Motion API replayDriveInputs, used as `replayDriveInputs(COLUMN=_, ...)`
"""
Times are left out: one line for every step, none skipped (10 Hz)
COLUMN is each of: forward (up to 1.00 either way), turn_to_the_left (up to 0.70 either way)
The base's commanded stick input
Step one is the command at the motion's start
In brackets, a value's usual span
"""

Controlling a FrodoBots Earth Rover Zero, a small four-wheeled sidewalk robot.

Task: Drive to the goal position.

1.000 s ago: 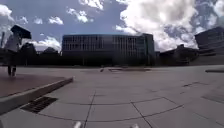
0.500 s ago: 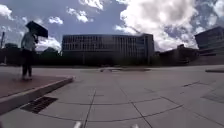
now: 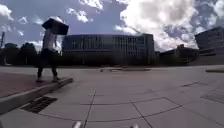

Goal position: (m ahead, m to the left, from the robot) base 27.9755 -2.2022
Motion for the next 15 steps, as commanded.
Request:
replayDriveInputs(forward=0.05, turn_to_the_left=0.0)
replayDriveInputs(forward=0.06, turn_to_the_left=0.0)
replayDriveInputs(forward=0.06, turn_to_the_left=0.0)
replayDriveInputs(forward=0.05, turn_to_the_left=0.0)
replayDriveInputs(forward=0.05, turn_to_the_left=0.0)
replayDriveInputs(forward=0.06, turn_to_the_left=0.0)
replayDriveInputs(forward=0.05, turn_to_the_left=0.0)
replayDriveInputs(forward=0.05, turn_to_the_left=0.0)
replayDriveInputs(forward=0.05, turn_to_the_left=0.0)
replayDriveInputs(forward=0.06, turn_to_the_left=0.0)
replayDriveInputs(forward=0.05, turn_to_the_left=0.0)
replayDriveInputs(forward=0.05, turn_to_the_left=0.0)
replayDriveInputs(forward=0.06, turn_to_the_left=0.0)
replayDriveInputs(forward=0.06, turn_to_the_left=0.0)
replayDriveInputs(forward=0.05, turn_to_the_left=0.0)
